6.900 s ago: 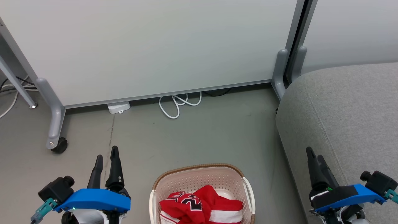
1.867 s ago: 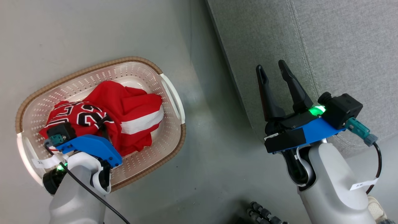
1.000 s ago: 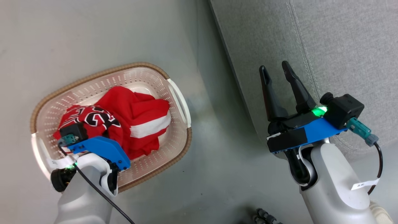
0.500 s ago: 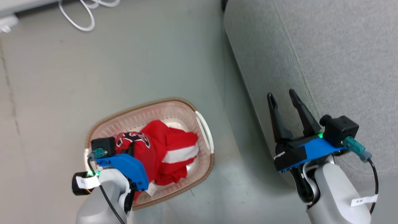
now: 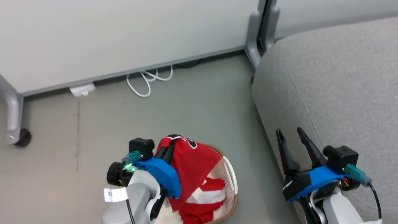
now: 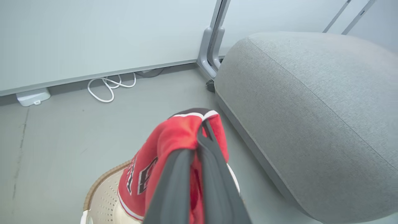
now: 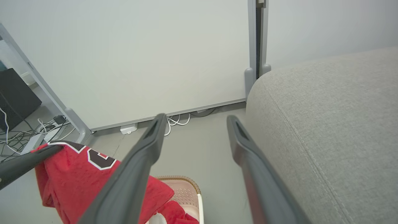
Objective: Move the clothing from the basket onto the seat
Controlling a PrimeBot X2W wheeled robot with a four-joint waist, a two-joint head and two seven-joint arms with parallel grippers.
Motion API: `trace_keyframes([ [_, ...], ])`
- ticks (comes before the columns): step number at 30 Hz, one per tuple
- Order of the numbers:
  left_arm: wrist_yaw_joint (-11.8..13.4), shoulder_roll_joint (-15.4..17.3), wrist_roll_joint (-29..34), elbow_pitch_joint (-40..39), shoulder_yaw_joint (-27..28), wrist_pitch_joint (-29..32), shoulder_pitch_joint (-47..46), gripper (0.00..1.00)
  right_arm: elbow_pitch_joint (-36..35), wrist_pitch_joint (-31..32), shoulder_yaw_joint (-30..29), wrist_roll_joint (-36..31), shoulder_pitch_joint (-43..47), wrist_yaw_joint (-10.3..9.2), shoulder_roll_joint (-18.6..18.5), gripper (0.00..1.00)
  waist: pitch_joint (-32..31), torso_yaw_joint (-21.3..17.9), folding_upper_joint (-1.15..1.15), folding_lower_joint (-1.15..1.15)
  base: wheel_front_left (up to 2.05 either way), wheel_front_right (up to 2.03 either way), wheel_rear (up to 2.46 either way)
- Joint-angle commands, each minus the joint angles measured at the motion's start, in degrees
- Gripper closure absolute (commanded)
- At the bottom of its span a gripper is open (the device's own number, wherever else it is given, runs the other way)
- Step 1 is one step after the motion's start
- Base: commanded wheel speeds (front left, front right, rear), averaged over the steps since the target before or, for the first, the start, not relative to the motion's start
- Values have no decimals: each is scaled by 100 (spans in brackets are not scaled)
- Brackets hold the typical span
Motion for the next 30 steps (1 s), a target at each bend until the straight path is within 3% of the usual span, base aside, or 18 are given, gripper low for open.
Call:
trace_keyframes([
  [1, -13, -6, -39, -126, -134, -37, 12, 100, -50, 48, -31, -47, 179, 3, -25, 0, -479, 240, 0, 2, 0, 0, 0],
  [16, 139, -6, -582, -1066, -971, 205, -868, 100, -530, 482, -45, -61, 753, 3, -24, 0, -948, 436, 0, 2, 0, 0, 0],
  [30, 401, -4, -943, -1265, -1478, 122, -1355, 100, -676, 580, -15, -30, 837, 3, -23, 0, -987, 498, 0, 2, 0, 0, 0],
])
